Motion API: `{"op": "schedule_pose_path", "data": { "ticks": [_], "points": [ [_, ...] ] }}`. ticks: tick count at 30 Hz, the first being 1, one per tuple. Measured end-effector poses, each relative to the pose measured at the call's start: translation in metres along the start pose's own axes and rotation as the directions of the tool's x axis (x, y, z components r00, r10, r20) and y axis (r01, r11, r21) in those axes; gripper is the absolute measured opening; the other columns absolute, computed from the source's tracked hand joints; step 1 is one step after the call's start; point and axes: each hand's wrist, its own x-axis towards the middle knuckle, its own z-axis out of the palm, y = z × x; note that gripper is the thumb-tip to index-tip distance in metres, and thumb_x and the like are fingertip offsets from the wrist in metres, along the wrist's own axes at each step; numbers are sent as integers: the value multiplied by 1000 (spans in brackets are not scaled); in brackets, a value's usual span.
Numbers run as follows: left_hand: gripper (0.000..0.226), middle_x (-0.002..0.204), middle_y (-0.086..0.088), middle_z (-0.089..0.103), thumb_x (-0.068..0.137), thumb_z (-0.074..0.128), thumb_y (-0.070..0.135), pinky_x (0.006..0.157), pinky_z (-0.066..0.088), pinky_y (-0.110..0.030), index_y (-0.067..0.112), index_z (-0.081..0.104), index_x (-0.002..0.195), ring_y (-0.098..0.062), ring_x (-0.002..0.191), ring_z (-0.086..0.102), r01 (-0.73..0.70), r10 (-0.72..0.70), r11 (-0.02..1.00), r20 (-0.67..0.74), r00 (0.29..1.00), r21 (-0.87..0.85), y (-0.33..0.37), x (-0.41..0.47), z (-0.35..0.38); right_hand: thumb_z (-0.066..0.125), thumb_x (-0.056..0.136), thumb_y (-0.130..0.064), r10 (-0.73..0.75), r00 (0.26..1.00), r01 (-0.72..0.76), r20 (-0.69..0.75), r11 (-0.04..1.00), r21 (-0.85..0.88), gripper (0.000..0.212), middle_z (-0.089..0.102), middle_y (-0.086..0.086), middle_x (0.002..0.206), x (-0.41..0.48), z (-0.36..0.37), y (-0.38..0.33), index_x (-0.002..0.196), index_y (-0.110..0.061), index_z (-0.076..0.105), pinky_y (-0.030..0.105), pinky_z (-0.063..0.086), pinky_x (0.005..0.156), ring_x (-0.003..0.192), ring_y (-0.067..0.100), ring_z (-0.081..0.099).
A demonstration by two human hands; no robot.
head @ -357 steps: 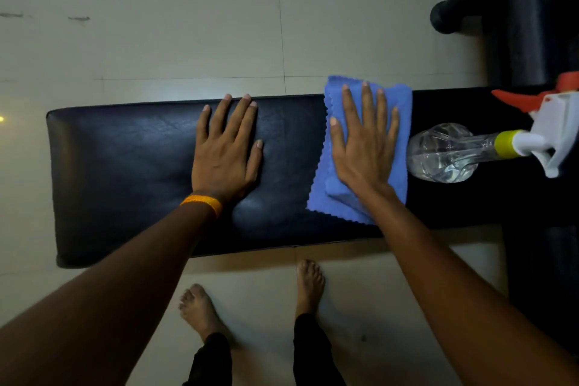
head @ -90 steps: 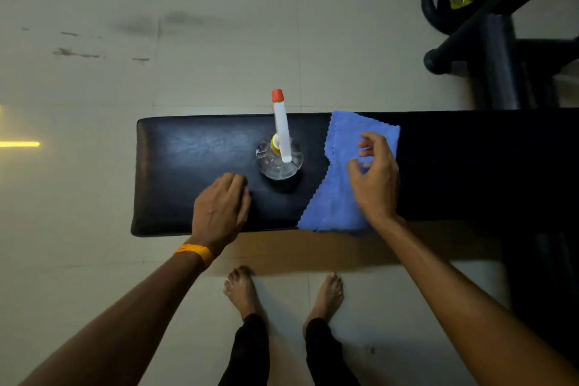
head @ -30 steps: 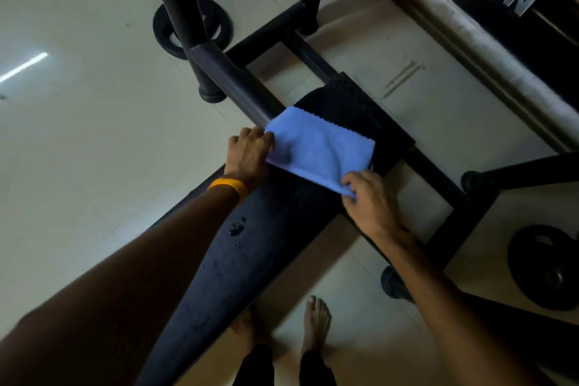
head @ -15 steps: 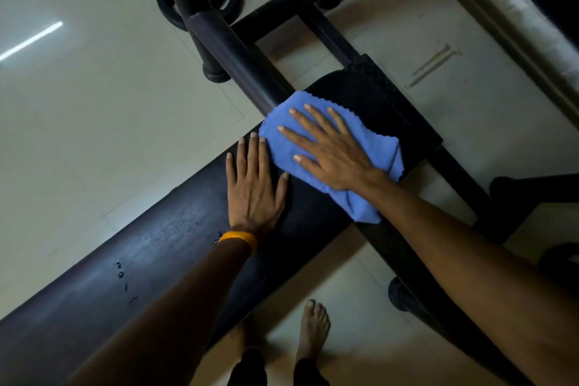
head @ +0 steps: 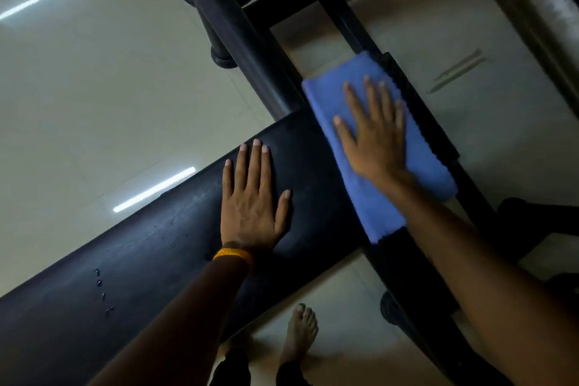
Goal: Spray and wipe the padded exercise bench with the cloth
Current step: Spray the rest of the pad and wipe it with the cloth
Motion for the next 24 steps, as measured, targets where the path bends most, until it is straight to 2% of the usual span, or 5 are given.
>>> {"op": "schedule_pose_path", "data": {
  "ticks": [3, 6, 9, 17, 24],
  "points": [
    [79, 169, -17, 12, 99, 29, 50, 127, 8, -53, 1, 18, 160, -33, 158, 7, -2, 2, 1000, 10, 1000, 14, 0, 1, 1, 28, 97, -54, 360, 931, -356, -66, 932, 64, 60, 30, 11, 163, 25, 3, -44, 150, -29, 42, 61, 18, 120, 151, 34, 23],
    [79, 169, -18, 13, 99, 27, 51, 127, 6, -53, 1, 19, 160, -34, 157, 8, -10, 10, 1000, 1, 1000, 5, -2, 1, 2, 30, 99, -49, -77, 997, 77, -7, 997, 30, 54, 34, 8, 161, -10, 2, -96, 147, -30, 46, 58, 13, 122, 152, 32, 23],
    [79, 168, -19, 15, 99, 28, 50, 127, 7, -53, 0, 21, 159, -34, 157, 11, -5, 5, 1000, -13, 1000, -1, -3, -1, 4, 34, 100, -50, -465, 882, 464, 74, 885, 27, 53, 50, 8, 148, 1, -2, -68, 145, -27, 48, 54, 22, 120, 141, 31, 40],
    [79, 169, -16, 13, 99, 28, 51, 127, 10, -55, 1, 18, 160, -32, 158, 7, 2, -2, 1000, -4, 1000, 9, -1, 0, 1, 27, 105, -53, 240, 969, -240, -59, 971, 12, 59, 32, 14, 161, -8, -5, -20, 155, -23, 32, 50, 22, 121, 150, 32, 27],
    [80, 169, -16, 11, 99, 27, 51, 127, 9, -54, 1, 17, 160, -32, 158, 6, 2, -2, 1000, -1, 1000, 8, -1, -2, 3, 31, 101, -62, -25, 999, 25, 43, 1000, 4, 65, 41, 15, 155, -97, -10, -21, 157, -30, 27, 52, 22, 121, 147, 35, 31]
  ]
}}
